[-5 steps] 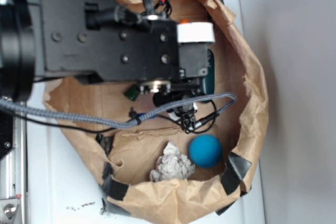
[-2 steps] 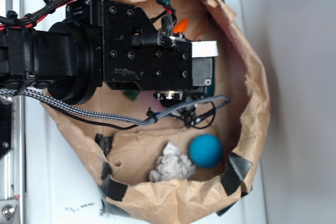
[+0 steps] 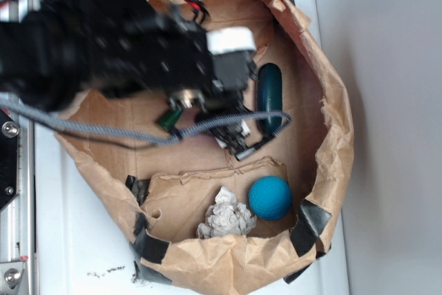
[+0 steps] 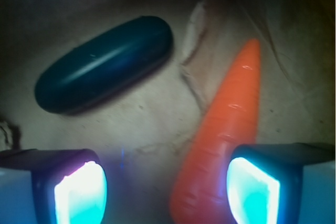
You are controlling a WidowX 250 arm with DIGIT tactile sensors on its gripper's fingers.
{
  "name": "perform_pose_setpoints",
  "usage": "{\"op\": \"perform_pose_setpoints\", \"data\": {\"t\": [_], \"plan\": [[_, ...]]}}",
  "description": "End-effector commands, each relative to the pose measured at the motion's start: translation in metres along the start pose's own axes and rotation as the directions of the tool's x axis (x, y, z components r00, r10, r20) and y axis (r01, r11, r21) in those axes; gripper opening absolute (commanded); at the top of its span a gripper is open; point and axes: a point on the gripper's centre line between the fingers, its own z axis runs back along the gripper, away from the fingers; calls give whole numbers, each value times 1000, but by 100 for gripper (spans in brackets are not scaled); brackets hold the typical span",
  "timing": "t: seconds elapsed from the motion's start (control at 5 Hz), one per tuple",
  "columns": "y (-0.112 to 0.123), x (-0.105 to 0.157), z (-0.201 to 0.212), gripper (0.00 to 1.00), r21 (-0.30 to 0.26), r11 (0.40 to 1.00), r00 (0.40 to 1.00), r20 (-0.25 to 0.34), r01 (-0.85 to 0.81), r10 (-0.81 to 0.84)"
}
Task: Grab the carrot.
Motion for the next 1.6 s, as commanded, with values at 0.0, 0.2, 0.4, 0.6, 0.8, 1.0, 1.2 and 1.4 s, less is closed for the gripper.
{"op": "perform_pose_setpoints", "data": {"t": [0.0, 0.2, 0.4, 0.6, 0.8, 1.0, 1.2, 1.4], "plan": [[3, 3, -20, 100, 38, 998, 998, 34, -49, 47], [-5, 5, -34, 100, 93, 994, 998, 21, -53, 51], [-8, 11, -35, 0, 106, 991, 997, 28, -79, 76], [-9, 11, -23, 0, 86, 994, 997, 41, -72, 68], [-13, 3, 9, 0, 35, 999, 997, 74, -20, 17], [-20, -4, 61, 0, -46, 999, 999, 42, 7, -5], [-14, -3, 108, 0, -136, 990, 1000, 18, 20, -18], [-6, -8, 150, 0, -138, 988, 996, 60, 76, -68]]}}
